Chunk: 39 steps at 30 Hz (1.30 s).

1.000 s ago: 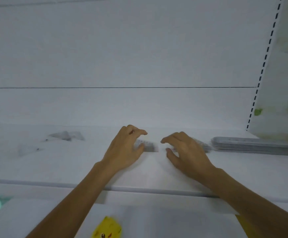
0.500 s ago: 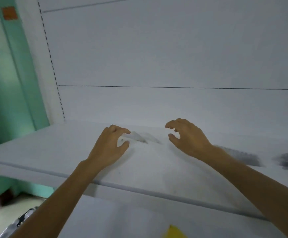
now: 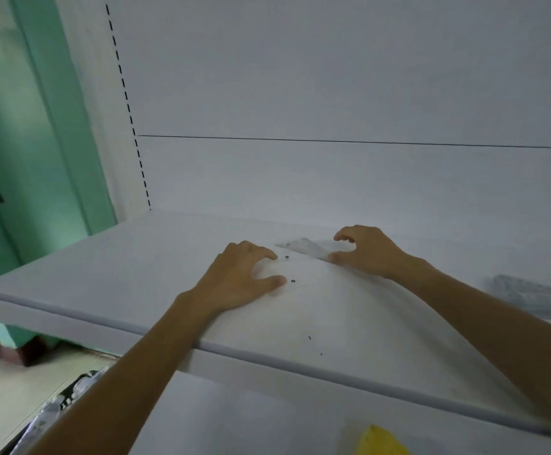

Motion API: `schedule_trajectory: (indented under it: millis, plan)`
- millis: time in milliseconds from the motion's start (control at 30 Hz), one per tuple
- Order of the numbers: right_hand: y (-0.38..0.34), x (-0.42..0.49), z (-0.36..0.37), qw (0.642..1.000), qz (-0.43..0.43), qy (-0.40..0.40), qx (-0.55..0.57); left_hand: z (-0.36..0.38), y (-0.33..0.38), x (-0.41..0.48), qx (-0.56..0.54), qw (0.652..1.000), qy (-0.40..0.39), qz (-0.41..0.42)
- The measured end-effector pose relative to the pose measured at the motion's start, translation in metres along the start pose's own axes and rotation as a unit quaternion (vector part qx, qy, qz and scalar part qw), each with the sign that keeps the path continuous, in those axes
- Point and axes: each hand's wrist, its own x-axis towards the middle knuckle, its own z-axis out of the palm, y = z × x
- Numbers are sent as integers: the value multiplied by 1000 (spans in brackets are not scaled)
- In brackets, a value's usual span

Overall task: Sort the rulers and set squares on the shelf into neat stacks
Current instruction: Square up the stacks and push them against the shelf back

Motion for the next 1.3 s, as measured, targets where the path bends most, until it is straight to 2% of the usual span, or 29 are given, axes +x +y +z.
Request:
schedule_trajectory:
  millis: [100, 167, 333, 433, 500, 633, 700, 833, 1033, 1100, 1200, 1300]
  plan:
    - [-11, 9, 9, 999, -44, -32, -7, 1, -3, 1, -34, 999, -3, 17]
    - [-16, 10, 15, 996, -89, -13, -17, -1, -6, 1, -66, 997, 15, 28]
    - [-28, 8, 16, 957, -184, 33, -221, -1, -7, 1, -81, 996, 35, 30]
    - [-36, 3, 18, 940, -181, 57, -283, -2, -5, -2, -92, 994, 50, 43]
    - [-39, -3, 17, 949, -153, 69, -267, -4, -3, -4, -82, 994, 44, 65]
    - [-37, -18, 7, 967, -150, 120, -167, -10, -3, -14, 102, 992, 40, 67]
    - [-34, -26, 1, 975, -139, 146, -90, -17, -1, -23, 129, 989, 1, 69]
    - [-31, -42, -5, 983, -101, 154, -3, -27, 9, -39, 138, 988, -38, 60]
    - [-35, -67, 5, 988, -74, 132, -20, -17, 26, -65, 30, 996, -23, 85]
    - [-37, -75, 8, 990, -72, 119, -25, -19, 28, -73, -14, 995, -57, 82]
    - [-38, -85, 12, 991, -74, 102, -35, -21, 32, -86, 27, 990, -110, 87]
    - [-35, -90, 14, 993, -72, 94, -32, -17, 33, -100, 41, 987, -106, 117]
